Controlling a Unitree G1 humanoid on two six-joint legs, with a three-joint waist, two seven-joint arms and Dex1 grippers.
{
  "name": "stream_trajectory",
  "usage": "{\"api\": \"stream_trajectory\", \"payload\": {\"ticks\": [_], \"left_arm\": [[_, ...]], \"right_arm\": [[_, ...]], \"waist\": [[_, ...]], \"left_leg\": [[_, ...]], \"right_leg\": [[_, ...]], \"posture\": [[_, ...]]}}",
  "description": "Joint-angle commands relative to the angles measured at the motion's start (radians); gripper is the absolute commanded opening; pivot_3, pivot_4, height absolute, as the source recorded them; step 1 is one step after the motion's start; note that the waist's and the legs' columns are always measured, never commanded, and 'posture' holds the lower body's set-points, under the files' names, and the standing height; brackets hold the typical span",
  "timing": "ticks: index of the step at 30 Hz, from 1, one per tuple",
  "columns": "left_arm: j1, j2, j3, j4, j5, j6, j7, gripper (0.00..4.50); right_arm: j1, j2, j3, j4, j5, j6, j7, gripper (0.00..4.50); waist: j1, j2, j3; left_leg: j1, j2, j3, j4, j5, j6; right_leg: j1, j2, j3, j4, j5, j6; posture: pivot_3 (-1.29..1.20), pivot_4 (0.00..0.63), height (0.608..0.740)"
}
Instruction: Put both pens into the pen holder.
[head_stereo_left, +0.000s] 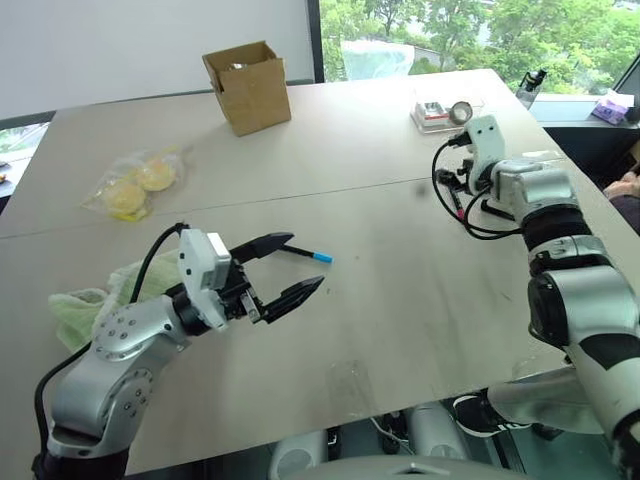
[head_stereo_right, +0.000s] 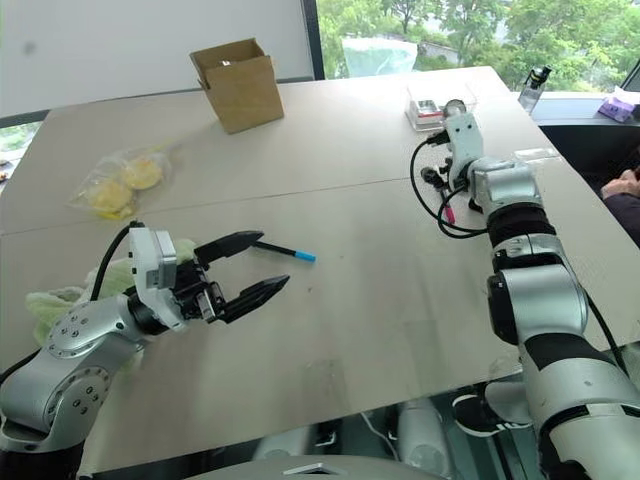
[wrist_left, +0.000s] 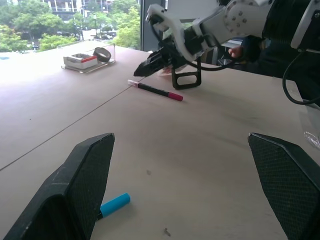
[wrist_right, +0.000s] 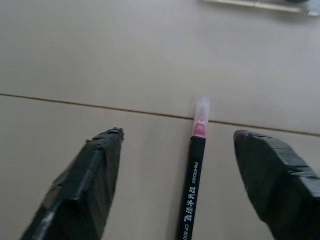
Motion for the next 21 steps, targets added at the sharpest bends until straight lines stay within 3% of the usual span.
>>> {"api": "stream_trajectory", "payload": {"ticks": [1,5,6,7,14,18,21], "left_arm": [[0.029,-0.005,0.020,-0.045,0.008,-0.026,0.004,4.50],[0.059,-0.014,0.029,-0.058,0.013,-0.038,0.014,4.50],[0.069,-0.017,0.030,-0.063,0.015,-0.042,0.017,4.50],[0.077,-0.020,0.031,-0.066,0.017,-0.046,0.020,4.50],[0.102,-0.034,0.024,-0.075,0.027,-0.064,0.034,4.50],[0.108,-0.039,0.019,-0.067,0.032,-0.076,0.030,4.50],[0.115,-0.038,0.021,-0.053,0.039,-0.089,0.017,4.50]], "right_arm": [[-0.062,0.003,-0.016,0.108,-0.033,-0.041,-0.084,4.18],[-0.068,0.005,-0.004,0.170,-0.068,-0.034,-0.082,4.18],[-0.069,0.006,-0.011,0.176,-0.067,-0.023,-0.074,3.66],[-0.070,0.007,-0.015,0.181,-0.067,-0.016,-0.065,3.51],[-0.086,0.004,0.007,0.152,-0.082,0.034,0.084,0.19],[-0.070,-0.017,0.061,0.075,-0.100,0.075,0.290,0.03],[0.151,-0.148,0.276,-0.382,-0.124,0.134,0.659,0.03]], "waist": [[0.002,0.000,0.000],[0.003,0.000,0.000],[0.002,0.001,0.000],[0.002,0.001,0.000],[0.002,0.000,0.000],[0.000,0.000,0.000],[0.002,0.000,0.000]], "left_leg": [[-0.001,0.000,0.001,0.000,0.000,0.000],[0.000,0.000,0.001,0.000,0.000,0.000],[0.000,0.000,0.000,0.000,0.000,0.000],[0.001,0.000,0.000,0.000,0.000,0.000],[0.002,0.000,-0.001,0.000,0.000,0.000],[0.002,0.000,-0.001,0.000,0.000,0.000],[0.002,0.001,-0.002,0.000,0.000,0.000]], "right_leg": [[0.000,0.000,0.000,0.000,0.000,0.000],[0.000,-0.001,-0.001,0.000,0.000,0.000],[0.001,-0.001,-0.001,0.000,0.000,0.000],[0.002,-0.002,-0.001,0.000,-0.001,0.001],[0.003,-0.002,-0.001,0.001,0.000,0.001],[0.003,-0.001,-0.001,0.001,0.000,0.000],[0.003,0.000,-0.001,0.001,0.000,0.000]], "posture": [[0.00,0.150,0.740],[0.00,0.150,0.740],[0.00,0.150,0.740],[0.00,0.150,0.740],[0.00,0.150,0.740],[0.00,0.150,0.740],[0.00,0.150,0.740]]}}
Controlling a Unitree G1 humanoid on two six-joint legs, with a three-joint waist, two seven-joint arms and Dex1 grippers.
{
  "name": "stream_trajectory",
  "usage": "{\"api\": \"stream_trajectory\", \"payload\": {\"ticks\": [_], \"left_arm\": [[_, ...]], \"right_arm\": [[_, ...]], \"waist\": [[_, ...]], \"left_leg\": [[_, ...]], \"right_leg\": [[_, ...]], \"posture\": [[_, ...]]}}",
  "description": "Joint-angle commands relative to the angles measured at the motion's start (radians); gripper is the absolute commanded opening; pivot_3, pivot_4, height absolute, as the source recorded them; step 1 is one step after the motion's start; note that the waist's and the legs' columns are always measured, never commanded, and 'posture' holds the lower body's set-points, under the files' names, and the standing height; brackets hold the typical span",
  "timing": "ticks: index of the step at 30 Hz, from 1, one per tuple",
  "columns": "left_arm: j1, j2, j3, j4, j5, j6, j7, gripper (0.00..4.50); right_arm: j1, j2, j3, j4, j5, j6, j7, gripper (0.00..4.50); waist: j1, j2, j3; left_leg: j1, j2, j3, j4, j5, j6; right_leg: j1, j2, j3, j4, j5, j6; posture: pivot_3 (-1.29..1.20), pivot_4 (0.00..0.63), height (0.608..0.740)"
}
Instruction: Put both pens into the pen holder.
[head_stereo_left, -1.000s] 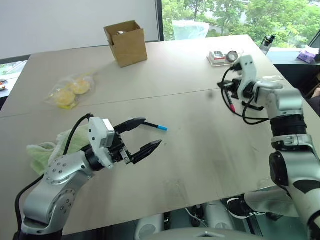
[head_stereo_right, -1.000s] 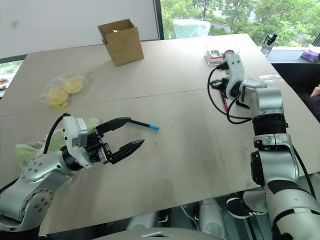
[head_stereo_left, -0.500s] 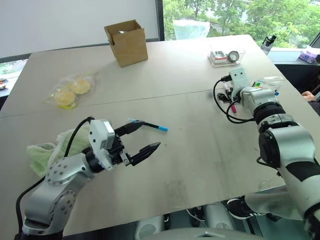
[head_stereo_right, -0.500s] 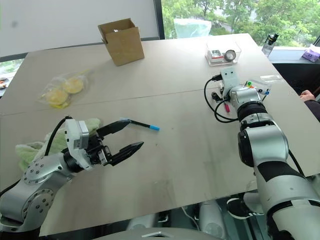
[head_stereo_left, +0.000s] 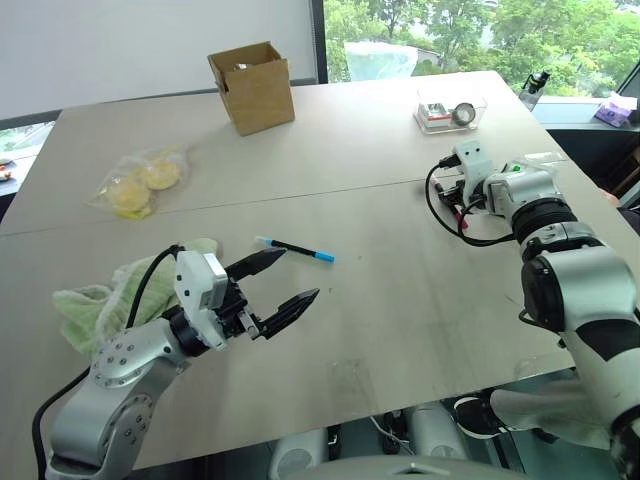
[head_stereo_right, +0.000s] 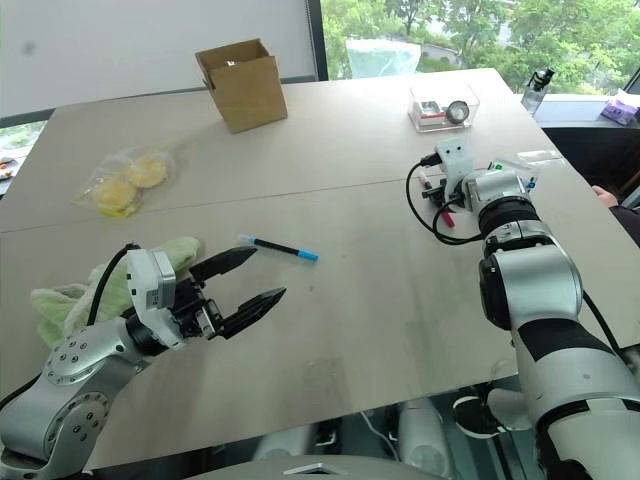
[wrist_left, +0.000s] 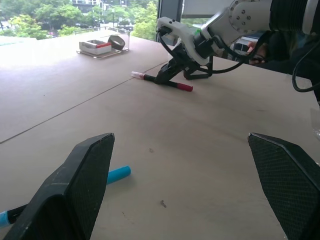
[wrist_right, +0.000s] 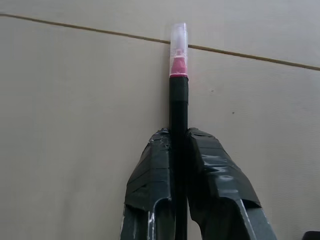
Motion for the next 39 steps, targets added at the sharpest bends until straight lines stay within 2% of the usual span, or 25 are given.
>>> {"api": "stream_trajectory", "payload": {"ticks": [1,3,5,9,13,17,26,27,28,29,34,37,39], "left_arm": [[0.012,-0.002,0.015,-0.017,0.007,-0.035,-0.019,4.50],[0.029,-0.006,0.007,-0.007,0.019,-0.053,-0.035,4.50],[0.039,-0.009,0.000,-0.005,0.027,-0.064,-0.043,4.50],[0.014,0.002,-0.008,-0.023,0.017,-0.041,-0.032,4.50],[-0.019,0.019,-0.008,-0.030,0.002,-0.009,-0.031,4.50],[-0.042,0.048,-0.016,-0.046,-0.027,0.029,-0.051,4.50],[-0.132,0.132,-0.015,-0.105,-0.124,0.142,-0.052,4.50],[-0.143,0.138,-0.014,-0.109,-0.133,0.153,-0.046,4.50],[-0.154,0.143,-0.014,-0.114,-0.142,0.166,-0.038,4.50],[-0.165,0.147,-0.015,-0.121,-0.151,0.178,-0.028,4.50],[-0.218,0.151,-0.031,-0.142,-0.178,0.228,0.016,4.50],[-0.226,0.147,-0.038,-0.138,-0.175,0.235,0.024,4.50],[-0.226,0.142,-0.042,-0.131,-0.166,0.233,0.024,4.50]], "right_arm": [[0.229,-0.148,0.218,-0.509,-0.029,0.064,0.374,0.03],[0.367,-0.260,0.284,-0.761,-0.049,0.061,0.443,0.03],[0.458,-0.344,0.325,-0.927,-0.064,0.053,0.484,0.03],[0.525,-0.383,0.328,-1.078,-0.018,0.145,0.530,0.03],[0.520,-0.350,0.318,-1.106,0.004,0.198,0.523,1.71],[0.478,-0.287,0.300,-1.099,0.027,0.295,0.489,3.60],[0.416,-0.239,0.365,-1.085,0.036,0.407,0.493,3.60],[0.418,-0.243,0.373,-1.094,0.037,0.413,0.497,3.09],[0.422,-0.247,0.381,-1.108,0.040,0.419,0.502,2.91],[0.425,-0.250,0.388,-1.120,0.044,0.427,0.505,2.51],[0.440,-0.240,0.423,-1.143,0.043,0.446,0.474,0.05],[0.452,-0.252,0.406,-1.163,0.042,0.421,0.454,0.02],[0.465,-0.234,0.309,-1.187,0.096,0.406,0.437,0.02]], "waist": [[0.010,0.000,0.000],[0.016,0.004,-0.001],[0.022,0.003,-0.002],[0.024,0.002,-0.002],[0.026,0.000,-0.004],[0.021,-0.003,-0.005],[0.008,-0.003,-0.005],[0.008,-0.003,-0.005],[0.008,-0.003,-0.005],[0.008,-0.003,-0.005],[0.008,-0.003,-0.006],[0.006,-0.004,-0.006],[0.008,-0.004,-0.006]], "left_leg": [[0.000,0.000,0.000,0.000,0.000,0.000],[-0.003,-0.001,-0.002,0.000,-0.001,0.000],[-0.003,-0.001,-0.002,0.000,-0.001,0.001],[-0.001,0.000,-0.003,0.000,-0.001,0.000],[0.001,0.000,-0.004,0.001,-0.003,-0.002],[0.001,0.000,-0.004,0.001,-0.001,0.001],[-0.001,0.000,-0.004,0.002,-0.001,0.001],[0.000,0.000,-0.004,0.002,-0.001,0.001],[0.000,0.000,-0.004,0.002,-0.001,0.001],[0.000,0.000,-0.004,0.002,-0.001,0.001],[-0.001,0.000,-0.004,0.002,-0.001,0.001],[0.000,0.000,-0.004,0.002,-0.001,0.000],[0.000,0.000,-0.004,0.002,-0.001,0.000]], "right_leg": [[0.000,0.000,0.000,0.000,0.000,0.000],[-0.001,-0.001,-0.001,-0.002,-0.001,0.001],[0.000,-0.001,0.000,-0.003,-0.001,0.002],[0.000,0.000,0.000,-0.002,-0.004,0.005],[0.001,-0.001,-0.002,0.000,-0.005,0.004],[0.001,0.000,-0.001,0.000,-0.004,0.005],[0.000,0.000,-0.001,0.000,-0.004,0.005],[0.000,0.000,-0.001,0.000,-0.004,0.005],[0.000,0.000,-0.001,0.000,-0.004,0.005],[0.000,0.000,-0.001,0.000,-0.004,0.005],[0.000,0.000,-0.001,0.000,-0.004,0.005],[0.001,0.000,-0.001,0.000,-0.004,0.005],[0.001,0.000,-0.001,0.000,-0.004,0.005]], "posture": [[0.00,0.150,0.740],[0.00,0.150,0.740],[0.00,0.150,0.740],[0.00,0.150,0.740],[0.00,0.150,0.740],[0.00,0.150,0.740],[0.00,0.150,0.740],[0.00,0.150,0.740],[0.00,0.150,0.740],[0.00,0.150,0.740],[0.00,0.150,0.740],[0.00,0.150,0.740],[0.00,0.150,0.740]]}}
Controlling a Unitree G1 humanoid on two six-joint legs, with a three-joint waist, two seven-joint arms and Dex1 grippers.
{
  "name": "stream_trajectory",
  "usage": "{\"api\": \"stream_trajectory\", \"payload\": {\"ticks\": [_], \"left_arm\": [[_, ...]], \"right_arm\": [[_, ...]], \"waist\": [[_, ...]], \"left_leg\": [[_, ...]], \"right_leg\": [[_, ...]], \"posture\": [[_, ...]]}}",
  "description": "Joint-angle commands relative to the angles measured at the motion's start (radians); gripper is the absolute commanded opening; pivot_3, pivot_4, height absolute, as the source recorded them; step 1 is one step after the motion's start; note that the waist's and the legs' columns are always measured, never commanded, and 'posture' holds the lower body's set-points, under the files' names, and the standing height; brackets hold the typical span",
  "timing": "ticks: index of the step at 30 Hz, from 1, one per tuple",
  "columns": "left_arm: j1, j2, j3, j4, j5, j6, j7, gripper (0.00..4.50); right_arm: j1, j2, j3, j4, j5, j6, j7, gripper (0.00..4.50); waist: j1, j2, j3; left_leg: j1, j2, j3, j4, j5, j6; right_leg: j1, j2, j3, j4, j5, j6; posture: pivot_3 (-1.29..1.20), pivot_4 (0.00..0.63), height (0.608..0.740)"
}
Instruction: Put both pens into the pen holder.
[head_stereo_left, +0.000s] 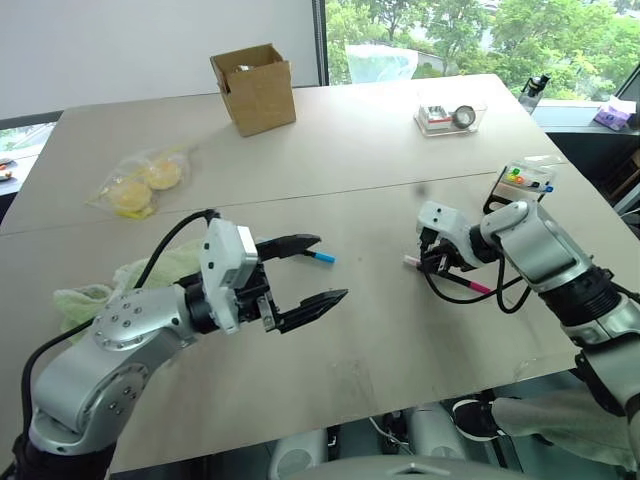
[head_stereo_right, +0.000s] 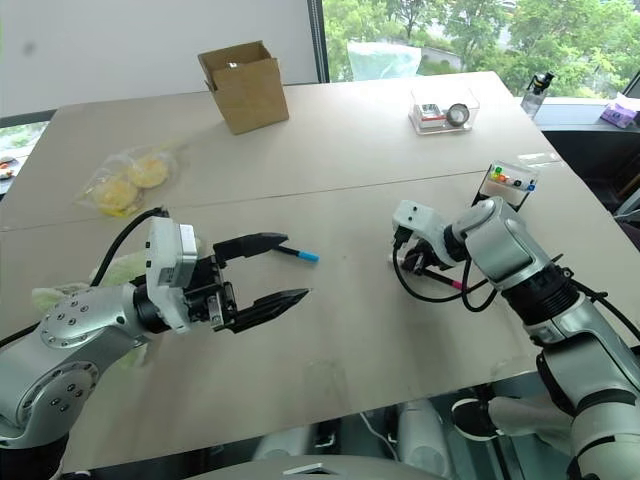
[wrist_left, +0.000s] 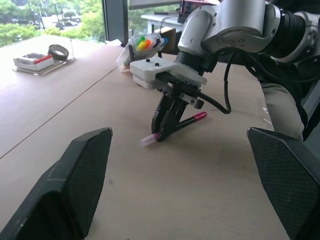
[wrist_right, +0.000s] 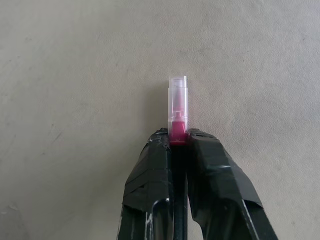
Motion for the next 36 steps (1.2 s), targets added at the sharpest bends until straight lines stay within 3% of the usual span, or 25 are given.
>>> {"api": "stream_trajectory", "payload": {"ticks": [1,7,12,16,23,28,36], "left_arm": [[-0.002,-0.004,-0.002,-0.021,-0.002,-0.010,0.002,4.50],[0.051,-0.031,0.006,-0.005,0.040,-0.055,-0.009,4.50],[0.063,-0.060,-0.010,0.017,0.074,-0.091,-0.018,4.50],[-0.022,-0.088,-0.047,0.053,0.069,-0.080,-0.017,4.50],[-0.229,-0.136,-0.135,0.124,0.041,-0.037,-0.036,4.50],[-0.282,-0.162,-0.150,0.130,0.028,-0.030,-0.034,4.50],[-0.231,-0.162,-0.122,0.131,0.051,-0.058,-0.035,4.50]], "right_arm": [[0.030,0.037,-0.143,-0.045,0.103,-0.024,-0.027,0.02],[-0.057,0.166,-0.715,-0.058,0.389,-0.148,-0.222,0.02],[-0.050,0.199,-0.941,-0.139,0.399,-0.258,-0.510,0.02],[0.020,0.263,-0.976,-0.124,0.256,-0.531,-0.787,0.02],[0.083,0.310,-0.910,0.079,0.143,-0.884,-0.948,0.02],[0.073,0.318,-0.887,0.227,0.154,-1.044,-0.981,0.02],[0.035,0.297,-0.829,0.420,0.105,-1.228,-1.032,0.02]], "waist": [[0.002,0.000,0.000],[0.005,0.002,0.003],[0.028,0.001,0.002],[0.025,0.002,0.003],[0.012,0.003,0.003],[0.001,0.003,0.003],[-0.004,0.003,0.003]], "left_leg": [[0.000,0.000,0.000,0.000,0.000,0.000],[-0.001,0.000,0.000,0.001,0.000,0.000],[-0.002,-0.001,0.000,0.001,0.000,0.000],[-0.002,-0.001,0.001,0.000,0.000,0.000],[0.002,-0.001,0.003,0.000,0.001,0.000],[0.001,-0.001,0.005,0.000,0.001,0.000],[0.002,-0.001,0.005,0.000,0.001,0.000]], "right_leg": [[0.000,0.000,0.000,0.000,0.000,0.000],[0.000,0.000,0.000,0.000,0.000,0.000],[0.000,0.000,-0.001,-0.001,0.002,-0.003],[-0.001,-0.001,0.000,0.000,0.000,0.000],[0.000,0.002,0.003,0.002,0.001,0.001],[0.000,0.002,0.005,0.001,0.002,-0.002],[0.000,0.002,0.005,0.001,0.001,0.000]], "posture": [[0.00,0.150,0.740],[0.00,0.150,0.740],[0.00,0.150,0.740],[0.00,0.150,0.740],[0.00,0.150,0.740],[0.00,0.150,0.740],[0.00,0.150,0.740]]}}
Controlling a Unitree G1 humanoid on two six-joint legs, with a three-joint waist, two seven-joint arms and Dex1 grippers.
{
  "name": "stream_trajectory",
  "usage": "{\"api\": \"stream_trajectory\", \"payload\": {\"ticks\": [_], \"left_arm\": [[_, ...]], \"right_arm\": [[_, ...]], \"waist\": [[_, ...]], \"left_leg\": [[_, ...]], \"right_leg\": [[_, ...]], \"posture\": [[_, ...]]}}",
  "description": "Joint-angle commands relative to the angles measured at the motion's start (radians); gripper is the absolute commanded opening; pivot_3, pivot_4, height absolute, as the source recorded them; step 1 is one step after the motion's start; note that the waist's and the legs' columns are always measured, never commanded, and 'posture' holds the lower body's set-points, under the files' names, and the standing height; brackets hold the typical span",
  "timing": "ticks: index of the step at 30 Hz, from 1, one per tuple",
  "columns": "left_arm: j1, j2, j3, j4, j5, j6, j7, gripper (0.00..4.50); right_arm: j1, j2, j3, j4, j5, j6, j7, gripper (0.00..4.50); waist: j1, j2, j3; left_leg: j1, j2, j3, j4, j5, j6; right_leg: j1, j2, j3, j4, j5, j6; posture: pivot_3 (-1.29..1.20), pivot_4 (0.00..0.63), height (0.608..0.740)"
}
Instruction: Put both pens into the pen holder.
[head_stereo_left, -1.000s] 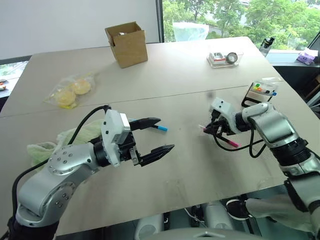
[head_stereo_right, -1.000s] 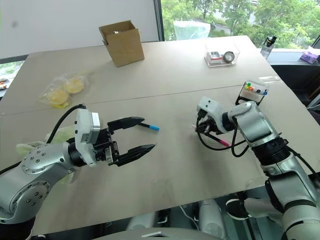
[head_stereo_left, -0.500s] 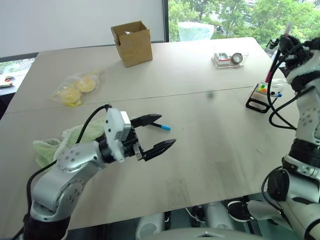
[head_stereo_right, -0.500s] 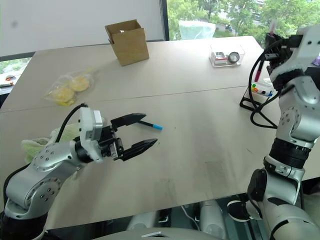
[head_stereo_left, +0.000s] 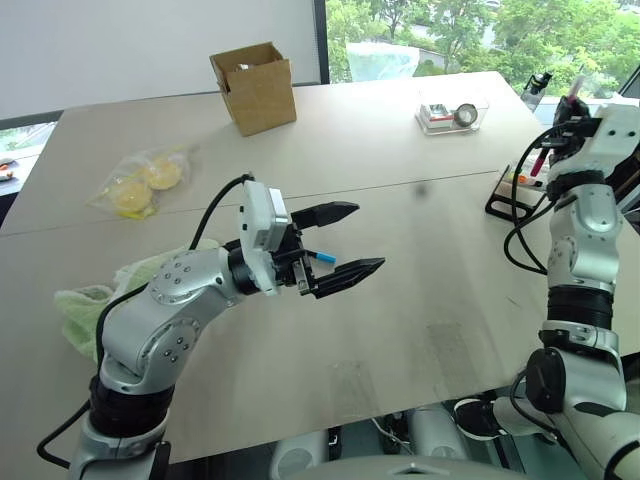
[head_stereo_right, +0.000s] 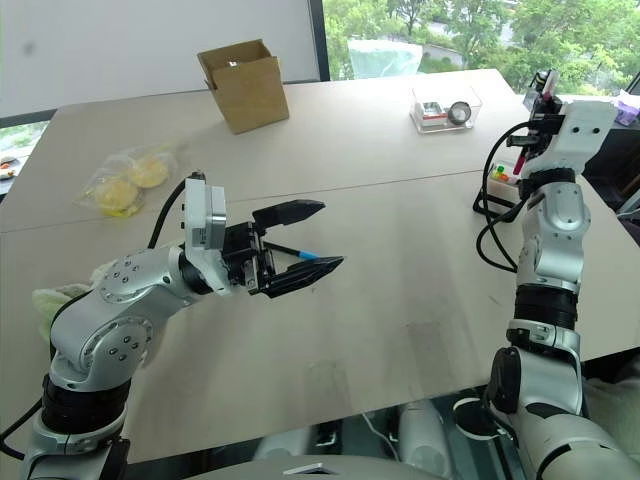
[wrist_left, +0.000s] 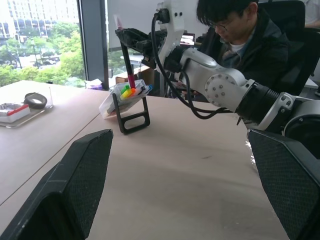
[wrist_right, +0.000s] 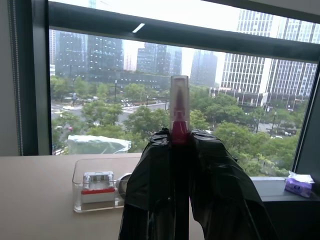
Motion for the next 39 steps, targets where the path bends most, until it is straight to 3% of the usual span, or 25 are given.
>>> {"api": "stream_trajectory", "payload": {"ticks": [1,5,13,15,24,26,30,35,37,39], "left_arm": [[0.017,0.007,0.038,-0.012,0.012,-0.035,-0.004,4.50],[0.043,0.012,0.052,-0.008,0.027,-0.055,-0.013,4.50],[0.093,0.014,0.068,-0.007,0.051,-0.082,-0.022,4.50],[0.106,0.017,0.070,-0.001,0.061,-0.092,-0.027,4.50],[0.127,0.011,0.055,0.031,0.091,-0.122,-0.046,4.50],[0.131,0.013,0.059,0.041,0.094,-0.123,-0.045,4.50],[0.182,0.000,0.100,0.034,0.105,-0.100,0.034,4.50],[0.266,-0.003,0.117,-0.005,0.220,-0.058,0.211,4.50],[0.279,0.044,0.116,-0.009,0.312,-0.025,0.271,4.50],[0.280,0.111,0.120,0.010,0.319,-0.021,0.203,4.50]], "right_arm": [[-0.030,-0.020,0.012,0.026,-0.007,-0.085,-0.025,0.02],[-0.019,-0.022,0.024,0.072,-0.008,-0.153,-0.031,0.02],[0.034,-0.018,0.023,0.007,0.030,-0.187,-0.029,3.77],[0.057,-0.026,0.026,-0.054,0.036,-0.159,-0.028,4.40],[0.143,-0.112,0.029,-0.298,0.067,0.045,0.014,4.40],[0.158,-0.142,0.057,-0.391,0.112,0.153,0.078,4.40],[0.182,-0.257,0.189,-0.653,0.312,0.563,0.291,4.40],[0.136,-0.312,0.305,-0.783,0.431,0.867,0.372,4.40],[0.131,-0.327,0.358,-0.816,0.459,0.897,0.447,4.40],[0.167,-0.351,0.388,-0.842,0.469,0.860,0.545,4.40]], "waist": [[0.000,0.000,0.000],[0.000,0.000,0.000],[0.002,0.000,0.000],[0.001,0.000,0.000],[0.003,0.000,0.000],[0.003,0.001,0.000],[-0.002,0.001,0.001],[0.006,0.000,0.000],[0.010,0.000,0.000],[0.024,0.000,0.000]], "left_leg": [[0.000,0.000,0.000,0.000,0.000,0.000],[0.001,0.000,0.000,0.000,0.000,0.000],[0.001,0.000,0.001,0.000,0.000,0.000],[0.001,0.000,0.001,0.000,0.000,0.000],[0.002,0.001,0.001,0.000,0.000,0.000],[0.002,0.001,0.001,0.000,0.000,0.000],[0.002,0.001,0.001,-0.001,0.000,0.000],[0.004,0.002,0.000,-0.003,-0.001,0.000],[0.004,0.001,0.000,-0.003,-0.002,0.002],[0.002,0.001,-0.001,-0.002,-0.003,0.004]], "right_leg": [[0.000,0.000,0.000,0.000,0.000,0.000],[0.001,0.000,0.001,0.000,0.000,0.000],[0.001,-0.001,0.002,0.000,0.001,-0.001],[0.001,-0.001,0.002,0.000,0.001,-0.002],[0.001,-0.001,0.002,0.001,0.000,0.000],[0.001,-0.001,0.002,0.001,0.000,0.000],[0.001,-0.001,0.002,0.001,0.000,0.000],[0.001,-0.001,0.003,0.000,0.000,0.000],[0.001,-0.001,0.003,0.000,0.000,0.000],[0.000,-0.001,0.001,0.000,0.000,0.000]], "posture": [[0.00,0.150,0.740],[0.00,0.150,0.740],[0.00,0.150,0.740],[0.00,0.150,0.740],[0.00,0.150,0.740],[0.00,0.150,0.740],[0.00,0.150,0.740],[0.00,0.150,0.740],[0.00,0.150,0.740],[0.00,0.150,0.740]]}}
